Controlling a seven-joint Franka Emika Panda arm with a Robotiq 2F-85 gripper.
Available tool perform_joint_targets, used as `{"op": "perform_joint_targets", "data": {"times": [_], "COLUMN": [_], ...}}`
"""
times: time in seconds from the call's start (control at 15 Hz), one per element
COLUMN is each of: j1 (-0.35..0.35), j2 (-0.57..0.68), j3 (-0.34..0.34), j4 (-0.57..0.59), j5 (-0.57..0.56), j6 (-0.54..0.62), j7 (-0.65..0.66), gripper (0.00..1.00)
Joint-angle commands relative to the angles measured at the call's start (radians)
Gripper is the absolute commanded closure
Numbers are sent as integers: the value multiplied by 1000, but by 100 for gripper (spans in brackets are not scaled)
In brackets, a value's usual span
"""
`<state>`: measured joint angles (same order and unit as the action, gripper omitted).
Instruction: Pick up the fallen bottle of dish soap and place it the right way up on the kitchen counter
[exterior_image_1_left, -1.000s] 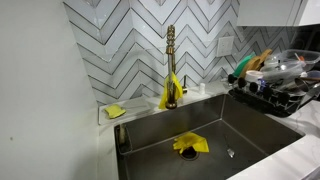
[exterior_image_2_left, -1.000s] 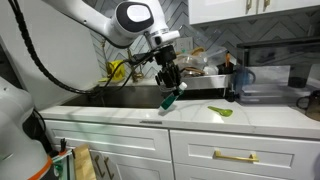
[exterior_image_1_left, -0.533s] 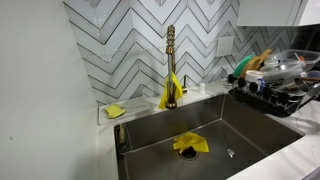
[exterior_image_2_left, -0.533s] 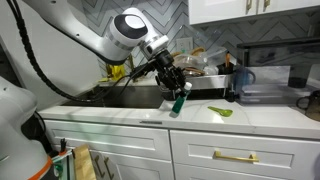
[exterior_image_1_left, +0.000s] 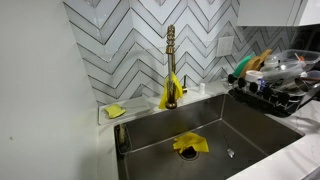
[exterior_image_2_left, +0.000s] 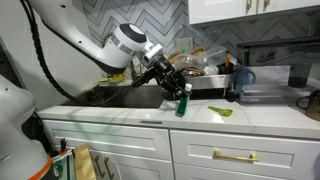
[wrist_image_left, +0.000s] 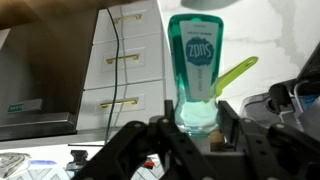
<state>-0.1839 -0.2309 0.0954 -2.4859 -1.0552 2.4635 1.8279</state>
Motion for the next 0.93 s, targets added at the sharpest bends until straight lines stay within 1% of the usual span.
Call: {"op": "perform_joint_targets", "data": {"times": [0.0, 0.27, 0.6, 0.67, 0.73, 0.8, 0.87], "j1": [47, 95, 131, 134, 136, 138, 138], "j2": [51, 104, 152, 152, 149, 146, 138], "j3": [-9, -21, -37, -40, -45, -51, -61], "j4": [22, 44, 72, 77, 81, 82, 80], "j5": [-148, -259, -315, -324, -317, -303, -276], "j6": [5, -2, 5, 6, 13, 22, 36], "j7": [154, 253, 262, 266, 252, 235, 197], "gripper": [78, 78, 78, 28, 27, 23, 14]}}
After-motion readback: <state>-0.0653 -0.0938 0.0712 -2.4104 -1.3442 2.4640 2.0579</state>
